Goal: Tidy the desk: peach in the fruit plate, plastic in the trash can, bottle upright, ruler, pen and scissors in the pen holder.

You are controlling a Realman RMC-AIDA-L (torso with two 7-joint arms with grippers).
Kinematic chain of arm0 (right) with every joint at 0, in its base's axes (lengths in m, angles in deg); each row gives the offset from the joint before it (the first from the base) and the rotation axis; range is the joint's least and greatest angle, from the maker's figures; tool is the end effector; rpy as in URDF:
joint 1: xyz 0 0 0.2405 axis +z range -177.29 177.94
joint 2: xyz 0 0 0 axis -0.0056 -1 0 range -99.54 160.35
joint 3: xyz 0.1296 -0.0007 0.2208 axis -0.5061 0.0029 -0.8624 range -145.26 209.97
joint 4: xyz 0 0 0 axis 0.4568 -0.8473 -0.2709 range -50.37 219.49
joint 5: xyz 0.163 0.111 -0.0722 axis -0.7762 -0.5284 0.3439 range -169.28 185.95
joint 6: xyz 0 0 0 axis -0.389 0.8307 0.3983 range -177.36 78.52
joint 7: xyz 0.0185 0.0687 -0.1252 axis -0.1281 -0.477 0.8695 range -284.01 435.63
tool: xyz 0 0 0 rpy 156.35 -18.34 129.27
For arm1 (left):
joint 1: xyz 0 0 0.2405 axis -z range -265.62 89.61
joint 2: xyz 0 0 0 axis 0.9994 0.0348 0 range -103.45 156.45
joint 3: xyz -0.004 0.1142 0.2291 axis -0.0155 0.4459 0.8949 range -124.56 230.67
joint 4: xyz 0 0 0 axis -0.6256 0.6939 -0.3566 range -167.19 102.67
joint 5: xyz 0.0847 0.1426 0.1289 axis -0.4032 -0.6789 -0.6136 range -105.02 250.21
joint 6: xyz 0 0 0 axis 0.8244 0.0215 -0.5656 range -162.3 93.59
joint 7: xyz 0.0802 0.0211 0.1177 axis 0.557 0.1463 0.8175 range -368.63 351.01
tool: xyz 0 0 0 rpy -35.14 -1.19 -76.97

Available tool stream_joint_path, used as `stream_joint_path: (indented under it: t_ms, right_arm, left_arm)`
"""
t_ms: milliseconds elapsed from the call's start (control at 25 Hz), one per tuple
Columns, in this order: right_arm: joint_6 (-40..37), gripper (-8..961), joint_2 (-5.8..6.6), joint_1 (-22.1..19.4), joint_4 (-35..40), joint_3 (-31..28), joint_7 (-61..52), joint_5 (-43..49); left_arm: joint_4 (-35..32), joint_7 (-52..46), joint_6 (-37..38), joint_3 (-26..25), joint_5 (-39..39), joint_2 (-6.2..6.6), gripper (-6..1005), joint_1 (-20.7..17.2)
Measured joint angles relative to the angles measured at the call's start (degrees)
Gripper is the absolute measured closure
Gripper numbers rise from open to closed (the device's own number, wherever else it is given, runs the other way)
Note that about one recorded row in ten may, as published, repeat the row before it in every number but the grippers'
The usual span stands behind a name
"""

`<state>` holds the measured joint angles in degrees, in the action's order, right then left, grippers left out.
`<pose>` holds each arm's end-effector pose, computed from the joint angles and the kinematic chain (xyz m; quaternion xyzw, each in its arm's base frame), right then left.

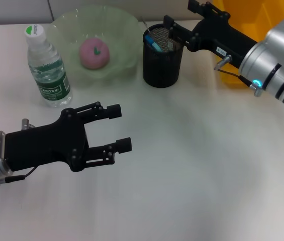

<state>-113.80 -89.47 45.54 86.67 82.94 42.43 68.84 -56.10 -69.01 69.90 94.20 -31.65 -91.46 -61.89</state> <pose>0.2154 0.4001 -0.0565 -0.8451 0.1608 0.3449 0.3755 -0.2595 0.2694 -0.0135 -0.9114 -0.1330 -0.3839 0.0650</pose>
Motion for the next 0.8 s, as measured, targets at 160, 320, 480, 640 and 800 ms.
stream_joint_path:
  t_ms: [160, 320, 480, 640, 800]
  right_arm:
    - [-5.3, 192, 0.24, -2.6, 0.7, 1.0, -4.8, 0.4]
    - [-12.4, 189, 0.62, -7.7, 6.0, 6.6, -14.4, 2.9]
    - [-19.1, 188, 1.2, -13.2, 14.8, 11.3, -24.1, 11.1]
    - [-25.6, 188, 2.61, -14.9, 18.8, 11.2, -28.4, 22.5]
    - [-27.1, 188, 3.59, -14.7, 19.1, 11.2, -28.8, 30.3]
  left_arm:
    - [0.0, 0.0, -0.2, 0.0, -0.5, 0.19, 223, 0.2]
    - [-0.1, -0.1, -0.4, 0.0, -0.8, 0.41, 223, 0.2]
    - [-0.5, -0.5, -0.4, 0.0, -1.3, 0.51, 223, 0.3]
    - [-0.5, -0.6, -0.4, 0.0, -1.5, 0.61, 223, 0.5]
    - [-0.5, -0.6, -0.6, 0.2, -2.5, 0.85, 223, 0.8]
